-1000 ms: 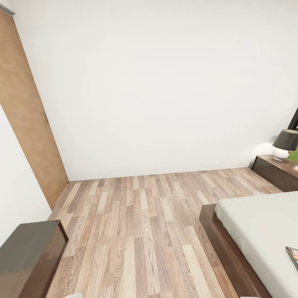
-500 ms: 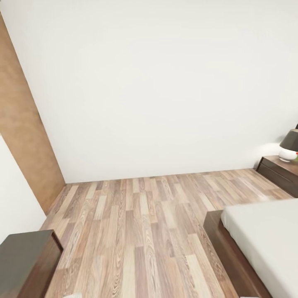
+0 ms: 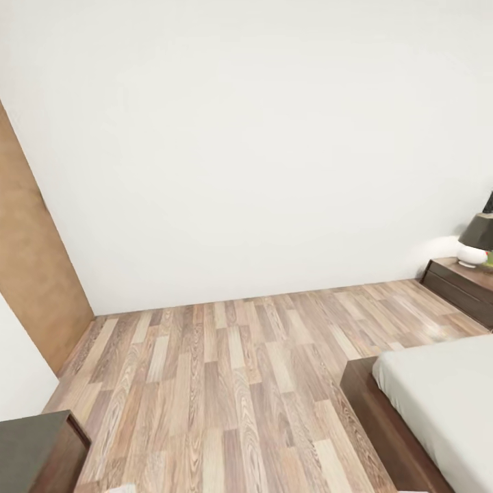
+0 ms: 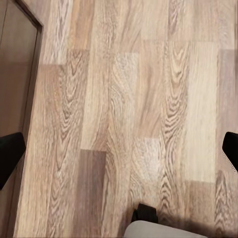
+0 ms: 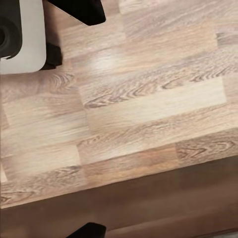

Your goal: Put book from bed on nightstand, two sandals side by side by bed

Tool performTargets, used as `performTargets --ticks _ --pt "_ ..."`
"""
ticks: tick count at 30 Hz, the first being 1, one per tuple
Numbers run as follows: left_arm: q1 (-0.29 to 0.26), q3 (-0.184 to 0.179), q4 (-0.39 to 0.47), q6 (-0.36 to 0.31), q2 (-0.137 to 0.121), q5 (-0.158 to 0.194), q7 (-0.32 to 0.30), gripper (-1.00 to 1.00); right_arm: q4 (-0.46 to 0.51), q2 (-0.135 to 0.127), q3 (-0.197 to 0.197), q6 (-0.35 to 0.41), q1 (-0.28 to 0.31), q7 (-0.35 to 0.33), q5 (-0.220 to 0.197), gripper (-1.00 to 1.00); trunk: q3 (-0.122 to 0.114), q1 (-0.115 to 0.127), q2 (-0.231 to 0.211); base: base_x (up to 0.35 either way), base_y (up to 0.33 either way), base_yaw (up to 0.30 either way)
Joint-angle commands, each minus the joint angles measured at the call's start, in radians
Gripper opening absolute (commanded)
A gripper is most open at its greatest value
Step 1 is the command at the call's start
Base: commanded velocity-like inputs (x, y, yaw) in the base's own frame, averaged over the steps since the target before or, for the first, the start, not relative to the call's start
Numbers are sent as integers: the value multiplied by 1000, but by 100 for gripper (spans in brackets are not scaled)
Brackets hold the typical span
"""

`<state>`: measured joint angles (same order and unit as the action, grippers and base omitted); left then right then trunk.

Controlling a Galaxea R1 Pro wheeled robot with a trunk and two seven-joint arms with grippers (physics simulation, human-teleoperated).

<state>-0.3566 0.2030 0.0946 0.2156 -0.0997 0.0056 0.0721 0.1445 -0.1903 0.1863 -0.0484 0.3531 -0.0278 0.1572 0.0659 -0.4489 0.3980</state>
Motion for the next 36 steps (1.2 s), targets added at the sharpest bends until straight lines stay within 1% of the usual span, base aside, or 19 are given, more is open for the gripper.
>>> performTargets --ticks 1,7,11,36 --pt "-1 1 -1 4 0 1 2 100 -1 0 9 -4 1 -3 10 100 2 -1 2 273 148 -238" --pt "-1 1 -1 4 0 1 2 100 -1 0 9 -4 2 -3 10 100 2 -1 2 218 96 -254" --pt "-1 1 -1 4 0 1 2 100 -2 0 9 -4 2 -3 10 100 2 -1 2 96 29 -267" --pt "-1 1 -1 4 0 1 2 100 -1 0 9 -4 2 -3 10 100 2 -1 2 11 3 -272"
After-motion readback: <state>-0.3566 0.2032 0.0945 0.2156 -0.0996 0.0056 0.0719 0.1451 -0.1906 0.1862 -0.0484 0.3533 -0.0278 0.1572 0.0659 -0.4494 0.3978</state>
